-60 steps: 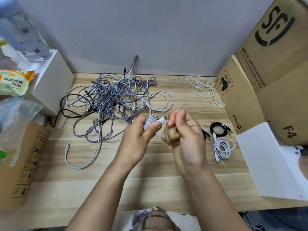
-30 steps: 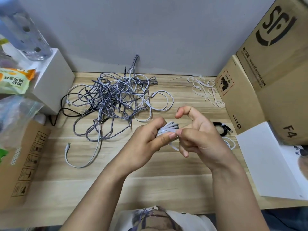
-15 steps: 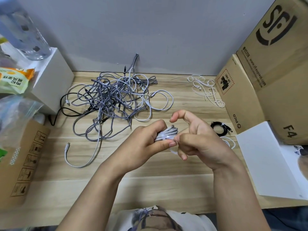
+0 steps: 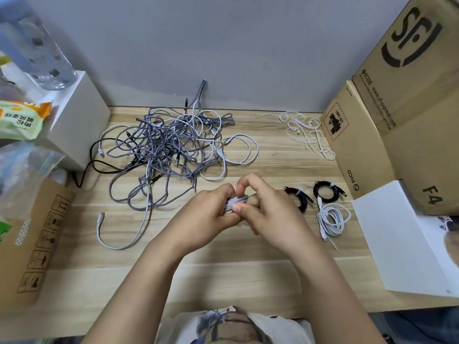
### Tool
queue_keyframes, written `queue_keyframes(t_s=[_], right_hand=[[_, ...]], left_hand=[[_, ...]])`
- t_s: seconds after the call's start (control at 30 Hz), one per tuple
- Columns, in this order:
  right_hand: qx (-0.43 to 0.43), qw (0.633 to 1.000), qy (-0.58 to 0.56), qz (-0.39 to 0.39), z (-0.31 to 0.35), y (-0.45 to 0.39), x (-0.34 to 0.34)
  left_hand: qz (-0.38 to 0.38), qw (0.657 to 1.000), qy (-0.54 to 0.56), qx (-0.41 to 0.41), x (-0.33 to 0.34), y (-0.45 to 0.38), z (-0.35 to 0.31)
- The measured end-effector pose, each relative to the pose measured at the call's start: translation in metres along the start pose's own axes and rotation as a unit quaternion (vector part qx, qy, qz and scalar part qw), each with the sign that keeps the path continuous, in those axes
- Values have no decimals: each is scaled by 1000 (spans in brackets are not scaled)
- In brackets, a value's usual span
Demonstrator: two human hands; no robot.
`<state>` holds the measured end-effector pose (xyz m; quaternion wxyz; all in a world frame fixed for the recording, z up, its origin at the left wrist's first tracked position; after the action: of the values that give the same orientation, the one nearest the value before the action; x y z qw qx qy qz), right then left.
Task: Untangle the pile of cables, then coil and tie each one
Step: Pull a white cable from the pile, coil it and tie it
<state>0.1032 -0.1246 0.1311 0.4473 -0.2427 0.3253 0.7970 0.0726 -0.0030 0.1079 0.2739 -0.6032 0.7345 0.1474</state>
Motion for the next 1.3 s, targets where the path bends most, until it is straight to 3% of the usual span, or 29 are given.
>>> queue_keyframes(t_s=[0.1,0.17,0.27,0.53,0.6,0.67,0.8,0.9,1.0,1.13,1.3], right_hand=[[-63,979,142,-131,11,6,-2],[-125,967,150,-164,13,6,-1],[-192,958,142,-156,11,3,2],[-201,974,-10,-104,12,5,9],[-228,965,-68,-114,26,13,9],[-263,954,-67,-126,41,23,13],[-205,958,-166,-114,40,16,5],[-146,971,-152,-110,18,4,2],[-95,987,-104,-82,-16,-1,6],[-22,980,-197,-16,-51,7,8],[75,956,-276,-55,-80,17,2]], left_hand=[[28,1000,3,-7,0,0,4],[33,999,30,-9,1,1,6],[32,998,46,-5,3,1,4],[108,971,210,-25,18,2,-1],[130,976,175,3,34,1,-9],[87,992,80,45,35,9,-24],[-39,987,-20,153,36,-5,-31],[17,986,157,46,43,-7,-16],[57,954,288,-62,42,-4,-9],[46,924,368,-93,41,-3,-6],[-27,917,369,-150,57,-13,8]])
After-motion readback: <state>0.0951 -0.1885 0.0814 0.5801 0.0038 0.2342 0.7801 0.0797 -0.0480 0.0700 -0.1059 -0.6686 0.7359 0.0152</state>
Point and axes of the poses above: each hand's wrist, its own y-axis away from the middle knuckle, its own x-axis out of the palm, z = x × y, the point moved 4 cm from there along -y, towards the middle knuckle, and after that the axes turned 14 degrees about x, right-handed, at the moved point
